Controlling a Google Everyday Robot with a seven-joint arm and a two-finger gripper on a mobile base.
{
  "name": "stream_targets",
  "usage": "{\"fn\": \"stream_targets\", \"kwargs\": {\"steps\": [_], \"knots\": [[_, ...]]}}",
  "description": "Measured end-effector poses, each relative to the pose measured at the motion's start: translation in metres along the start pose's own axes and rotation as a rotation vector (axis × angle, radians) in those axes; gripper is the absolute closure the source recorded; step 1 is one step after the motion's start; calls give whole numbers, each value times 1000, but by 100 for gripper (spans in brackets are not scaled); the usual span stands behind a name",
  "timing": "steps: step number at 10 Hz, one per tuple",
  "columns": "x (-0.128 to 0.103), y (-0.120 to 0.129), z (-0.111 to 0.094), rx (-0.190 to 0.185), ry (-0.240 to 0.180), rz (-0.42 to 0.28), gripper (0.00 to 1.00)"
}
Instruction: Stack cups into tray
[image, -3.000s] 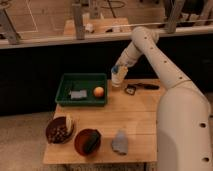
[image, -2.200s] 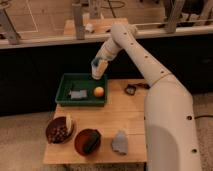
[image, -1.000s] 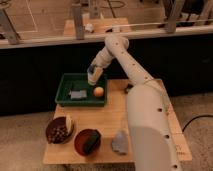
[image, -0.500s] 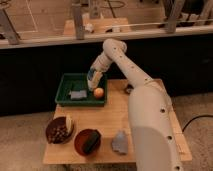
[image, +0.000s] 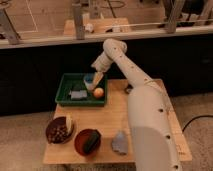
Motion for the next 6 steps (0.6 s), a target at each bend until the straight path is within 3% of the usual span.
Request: {"fn": "stream_targets", "kwargs": {"steps": [2, 6], "knots": [[3, -2, -13, -3, 8, 4, 20], [53, 16, -71, -8, -13, -17, 20]]}}
